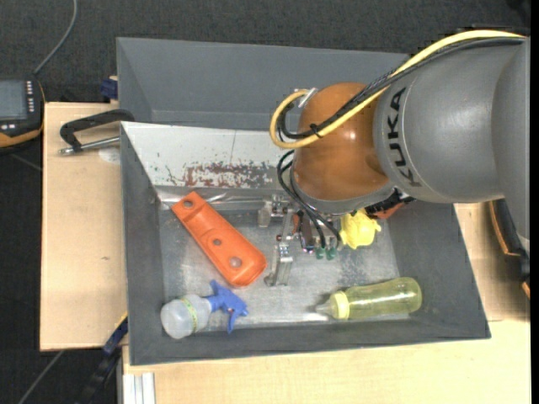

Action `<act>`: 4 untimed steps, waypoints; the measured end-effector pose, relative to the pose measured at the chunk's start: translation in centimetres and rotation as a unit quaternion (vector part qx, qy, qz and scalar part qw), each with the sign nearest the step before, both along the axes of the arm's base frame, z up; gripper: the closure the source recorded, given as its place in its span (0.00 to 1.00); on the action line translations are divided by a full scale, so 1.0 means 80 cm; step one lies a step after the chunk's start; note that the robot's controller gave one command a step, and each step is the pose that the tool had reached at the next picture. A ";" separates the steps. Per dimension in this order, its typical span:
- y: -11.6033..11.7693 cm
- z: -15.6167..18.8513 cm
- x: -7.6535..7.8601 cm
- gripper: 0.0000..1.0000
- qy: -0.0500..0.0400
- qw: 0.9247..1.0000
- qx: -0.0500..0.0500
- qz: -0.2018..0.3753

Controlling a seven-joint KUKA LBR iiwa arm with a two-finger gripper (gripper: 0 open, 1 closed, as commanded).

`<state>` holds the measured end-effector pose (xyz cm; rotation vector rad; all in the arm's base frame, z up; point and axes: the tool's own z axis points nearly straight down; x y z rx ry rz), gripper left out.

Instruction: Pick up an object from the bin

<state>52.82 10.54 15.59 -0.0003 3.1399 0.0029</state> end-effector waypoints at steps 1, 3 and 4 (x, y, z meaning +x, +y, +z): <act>0.000 0.000 0.000 0.00 0.000 1.000 0.000 0.000; -0.002 -0.108 -0.042 0.00 0.001 1.000 0.001 -0.028; 0.018 -0.103 0.003 1.00 -0.006 0.979 0.003 -0.202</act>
Offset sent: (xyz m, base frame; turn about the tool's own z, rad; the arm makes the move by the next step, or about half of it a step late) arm -0.0209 0.0139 -0.0859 -0.0066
